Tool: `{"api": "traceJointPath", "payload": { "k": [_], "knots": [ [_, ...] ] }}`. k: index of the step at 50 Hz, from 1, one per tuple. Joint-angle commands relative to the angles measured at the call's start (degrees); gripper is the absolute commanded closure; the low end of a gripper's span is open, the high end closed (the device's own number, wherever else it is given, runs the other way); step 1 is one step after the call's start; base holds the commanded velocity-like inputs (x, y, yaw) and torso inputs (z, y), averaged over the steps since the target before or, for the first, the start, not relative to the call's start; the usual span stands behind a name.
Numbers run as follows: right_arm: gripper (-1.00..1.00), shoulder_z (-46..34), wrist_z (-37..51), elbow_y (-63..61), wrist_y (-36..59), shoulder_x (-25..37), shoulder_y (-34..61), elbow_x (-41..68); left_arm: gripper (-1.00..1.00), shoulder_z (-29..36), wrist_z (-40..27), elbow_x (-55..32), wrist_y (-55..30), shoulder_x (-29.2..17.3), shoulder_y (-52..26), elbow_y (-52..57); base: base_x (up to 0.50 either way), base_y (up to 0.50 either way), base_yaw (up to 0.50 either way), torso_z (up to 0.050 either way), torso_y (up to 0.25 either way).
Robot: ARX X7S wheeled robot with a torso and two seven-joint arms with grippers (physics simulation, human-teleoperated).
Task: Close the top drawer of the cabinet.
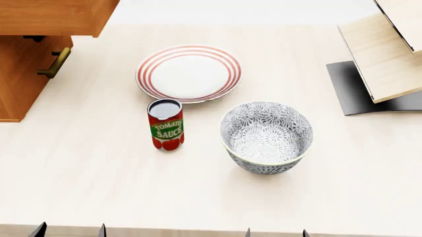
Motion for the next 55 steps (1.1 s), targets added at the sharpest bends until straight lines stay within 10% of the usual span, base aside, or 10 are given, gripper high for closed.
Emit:
{"api": "traceJointPath", "payload": {
  "k": [1, 10, 30, 55],
  "knots": [
    [-1.0, -1.1, 1.1, 0.0, -0.1, 0.9, -0.1, 0.9, -1.0, 3.3, -3.3, -2.9, 0.3, -2.9, 0.0, -0.1, 0.0, 0.0, 0.0, 0.0, 0.0],
    [-1.0, 0.1, 3.9, 23.3, -1.0, 2.5, 14.7, 3.8, -1.0, 5.7, -7.2, 0.0, 0.6, -2.3, -12.5, -19.3, 0.0, 0.0, 0.0, 0.0, 0.0],
    [-1.0, -1.3, 10.9, -19.3, 23.5, 6.8, 12.4, 1.3, -1.0, 8.0, -9.1, -0.4, -18.1, -6.1, -11.5, 20.3, 0.0, 0.0, 0.0, 0.0, 0.0],
    [-1.0, -2.8, 11.6, -16.0, 20.8, 7.5, 12.7, 3.2, -1.0, 16.6, -10.3, 5.9, -11.4, -8.7, -11.2, 17.0, 0.32, 0.0, 0.0, 0.0, 0.0]
  ]
}}
